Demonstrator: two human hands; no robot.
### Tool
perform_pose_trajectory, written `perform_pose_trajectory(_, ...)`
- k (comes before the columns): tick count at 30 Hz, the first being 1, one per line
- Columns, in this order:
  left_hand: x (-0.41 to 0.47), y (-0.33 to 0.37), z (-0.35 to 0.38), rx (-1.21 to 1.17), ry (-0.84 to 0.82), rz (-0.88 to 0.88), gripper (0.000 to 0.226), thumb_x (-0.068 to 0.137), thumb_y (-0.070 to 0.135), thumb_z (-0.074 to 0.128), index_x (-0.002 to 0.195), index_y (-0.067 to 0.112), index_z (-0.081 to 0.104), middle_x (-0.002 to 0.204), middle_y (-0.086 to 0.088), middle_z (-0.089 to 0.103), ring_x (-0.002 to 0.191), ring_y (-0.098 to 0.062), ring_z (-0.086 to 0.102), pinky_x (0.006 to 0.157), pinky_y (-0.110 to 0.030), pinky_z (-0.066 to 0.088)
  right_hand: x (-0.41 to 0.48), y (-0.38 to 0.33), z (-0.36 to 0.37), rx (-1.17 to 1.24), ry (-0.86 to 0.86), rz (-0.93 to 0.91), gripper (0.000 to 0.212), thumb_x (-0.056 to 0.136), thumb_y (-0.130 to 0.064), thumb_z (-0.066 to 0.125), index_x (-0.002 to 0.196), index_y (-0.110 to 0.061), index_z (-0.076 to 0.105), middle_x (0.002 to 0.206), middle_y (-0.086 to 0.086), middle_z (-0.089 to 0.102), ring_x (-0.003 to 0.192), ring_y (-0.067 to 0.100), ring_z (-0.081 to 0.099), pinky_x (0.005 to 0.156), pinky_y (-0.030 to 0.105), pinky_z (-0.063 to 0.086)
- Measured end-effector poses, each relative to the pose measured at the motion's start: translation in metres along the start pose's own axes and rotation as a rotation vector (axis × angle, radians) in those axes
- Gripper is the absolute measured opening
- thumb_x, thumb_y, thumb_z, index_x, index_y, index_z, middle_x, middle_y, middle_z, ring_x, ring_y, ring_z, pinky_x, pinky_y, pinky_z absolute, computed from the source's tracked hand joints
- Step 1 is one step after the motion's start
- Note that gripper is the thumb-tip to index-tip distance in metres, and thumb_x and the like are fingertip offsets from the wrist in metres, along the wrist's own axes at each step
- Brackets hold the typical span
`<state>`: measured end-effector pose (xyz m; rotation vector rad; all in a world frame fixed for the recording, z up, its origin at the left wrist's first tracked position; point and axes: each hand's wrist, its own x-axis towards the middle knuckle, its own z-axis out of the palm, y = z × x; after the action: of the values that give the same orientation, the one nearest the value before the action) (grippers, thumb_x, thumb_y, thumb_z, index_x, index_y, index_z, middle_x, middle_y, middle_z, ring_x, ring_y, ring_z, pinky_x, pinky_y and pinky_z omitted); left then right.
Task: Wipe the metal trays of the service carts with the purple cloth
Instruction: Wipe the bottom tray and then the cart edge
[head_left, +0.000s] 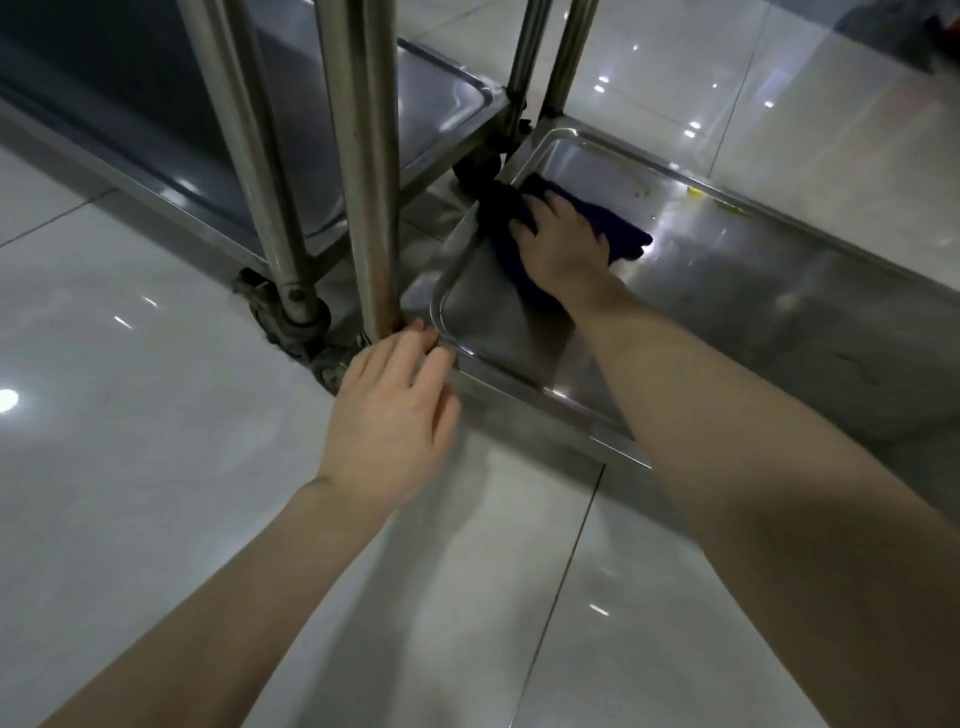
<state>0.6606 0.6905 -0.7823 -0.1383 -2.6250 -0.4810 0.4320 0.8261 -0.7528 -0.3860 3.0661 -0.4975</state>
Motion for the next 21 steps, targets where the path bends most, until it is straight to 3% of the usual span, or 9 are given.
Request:
perform_pose_trajectory(5, 0.0, 0.012, -0.003, -0.017, 0.012, -0.075, 0.024, 0.095, 0.025, 0.046, 0.107, 0.01, 0.059, 0.116, -0.009, 0.057, 0.111, -0.027, 0.054, 0.095, -0.038, 0.041, -0.11, 0.023, -0.006, -0.004, -0.016, -0.203, 0.048, 0.1, -0.05, 0.034, 0.147, -0.039, 0.034, 0.158, -0.011, 0.025, 0.145, 0.016, 0.022, 0.116, 0.048, 0.019)
perform_pose_trajectory(9, 0.011, 0.024, 0.008, -0.046, -0.069, 0.039, 0.035, 0.094, 0.026, 0.05, 0.125, 0.01, 0.055, 0.132, -0.011, 0.052, 0.128, -0.027, 0.046, 0.111, -0.04, 0.031, -0.211, 0.061, -0.022, 0.027, -0.051, -0.278, 0.053, 0.096, -0.059, 0.023, 0.146, -0.044, 0.031, 0.156, -0.012, 0.028, 0.145, 0.011, 0.022, 0.116, 0.045, 0.019)
perform_pose_trajectory(13, 0.051, 0.045, 0.02, -0.115, -0.118, 0.077, 0.041, 0.092, 0.023, 0.054, 0.13, 0.01, 0.053, 0.138, -0.012, 0.049, 0.138, -0.029, 0.035, 0.112, -0.043, 0.03, -0.146, 0.073, -0.025, -0.031, -0.012, -0.131, 0.049, 0.099, -0.051, 0.035, 0.147, -0.04, 0.033, 0.158, -0.011, 0.024, 0.147, 0.014, 0.019, 0.117, 0.044, 0.017)
perform_pose_trajectory(17, 0.075, 0.054, 0.038, -0.026, -0.235, 0.064, 0.059, 0.093, 0.038, 0.049, 0.146, 0.019, 0.031, 0.155, -0.005, 0.029, 0.148, -0.021, 0.009, 0.119, -0.042, 0.012, -0.046, 0.081, -0.028, -0.034, 0.036, 0.106, 0.049, 0.101, -0.046, 0.033, 0.149, -0.035, 0.031, 0.16, -0.007, 0.019, 0.146, 0.019, 0.02, 0.117, 0.054, 0.014)
perform_pose_trajectory(21, 0.075, 0.047, 0.047, 0.025, -0.273, 0.107, 0.064, 0.093, 0.047, 0.04, 0.15, 0.025, 0.02, 0.158, -0.001, 0.024, 0.149, -0.02, 0.004, 0.119, -0.045, 0.008, -0.061, 0.08, -0.022, -0.03, 0.031, 0.057, 0.048, 0.101, -0.047, 0.032, 0.148, -0.036, 0.031, 0.16, -0.009, 0.02, 0.146, 0.018, 0.019, 0.117, 0.054, 0.013)
